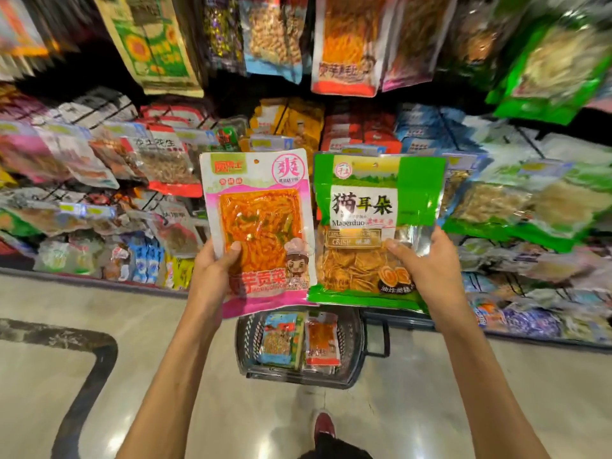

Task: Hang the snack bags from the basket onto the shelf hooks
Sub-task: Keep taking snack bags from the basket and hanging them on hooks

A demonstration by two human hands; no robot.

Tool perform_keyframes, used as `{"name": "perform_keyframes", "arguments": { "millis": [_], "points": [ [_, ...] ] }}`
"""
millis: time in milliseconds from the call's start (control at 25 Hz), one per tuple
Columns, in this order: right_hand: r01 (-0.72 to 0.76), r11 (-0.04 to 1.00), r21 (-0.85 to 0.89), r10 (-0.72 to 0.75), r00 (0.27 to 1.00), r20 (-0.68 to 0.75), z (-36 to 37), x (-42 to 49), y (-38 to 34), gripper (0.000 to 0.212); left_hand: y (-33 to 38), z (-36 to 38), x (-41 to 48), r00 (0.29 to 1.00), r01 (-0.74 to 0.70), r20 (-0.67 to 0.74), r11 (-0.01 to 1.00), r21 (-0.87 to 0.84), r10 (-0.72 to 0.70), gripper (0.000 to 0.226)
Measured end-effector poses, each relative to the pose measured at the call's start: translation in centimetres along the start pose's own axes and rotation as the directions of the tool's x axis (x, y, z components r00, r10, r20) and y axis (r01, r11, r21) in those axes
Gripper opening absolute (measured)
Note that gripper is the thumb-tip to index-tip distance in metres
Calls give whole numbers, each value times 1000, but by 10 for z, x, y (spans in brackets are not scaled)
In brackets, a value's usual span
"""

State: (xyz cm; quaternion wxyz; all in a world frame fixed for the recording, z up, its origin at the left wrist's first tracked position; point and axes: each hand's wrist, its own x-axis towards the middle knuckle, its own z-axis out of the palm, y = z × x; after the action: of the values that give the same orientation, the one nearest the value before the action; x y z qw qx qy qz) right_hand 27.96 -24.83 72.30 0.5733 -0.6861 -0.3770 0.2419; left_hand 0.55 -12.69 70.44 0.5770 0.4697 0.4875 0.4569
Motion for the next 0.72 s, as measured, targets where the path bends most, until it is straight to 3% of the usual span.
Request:
{"name": "perform_keyframes", "arguments": {
  "millis": [360,720],
  "points": [
    [98,995,5,-95,979,-183,-112,22,-15,31,35,119,6,965,-141,225,990,2,137,20],
    [148,989,7,-143,965,-219,-228,105,-2,30,57,258,22,956,-227,186,974,-25,227,20]
  ]
}}
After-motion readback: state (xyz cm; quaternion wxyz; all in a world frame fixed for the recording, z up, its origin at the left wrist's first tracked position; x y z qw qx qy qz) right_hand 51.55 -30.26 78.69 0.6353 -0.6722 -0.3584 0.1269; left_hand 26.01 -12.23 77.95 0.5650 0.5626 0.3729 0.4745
